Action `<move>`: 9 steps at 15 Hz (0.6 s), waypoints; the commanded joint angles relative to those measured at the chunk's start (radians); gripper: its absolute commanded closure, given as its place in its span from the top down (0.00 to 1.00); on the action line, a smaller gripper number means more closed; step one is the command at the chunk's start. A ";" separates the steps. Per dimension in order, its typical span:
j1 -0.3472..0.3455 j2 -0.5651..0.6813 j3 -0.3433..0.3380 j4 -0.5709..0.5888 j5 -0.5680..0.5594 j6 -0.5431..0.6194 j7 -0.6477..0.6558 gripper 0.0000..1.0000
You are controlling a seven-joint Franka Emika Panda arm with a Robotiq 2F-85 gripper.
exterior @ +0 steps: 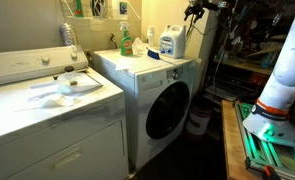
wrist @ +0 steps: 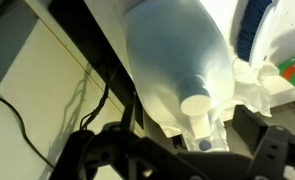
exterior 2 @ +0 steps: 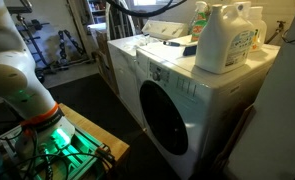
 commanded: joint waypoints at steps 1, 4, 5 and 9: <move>-0.035 0.057 0.015 0.059 0.054 0.002 -0.020 1.00; -0.045 0.082 0.027 0.085 0.068 -0.012 -0.021 0.97; -0.047 0.089 0.030 0.091 0.068 -0.017 -0.019 0.87; -0.055 0.107 0.047 0.109 0.076 -0.027 -0.028 0.70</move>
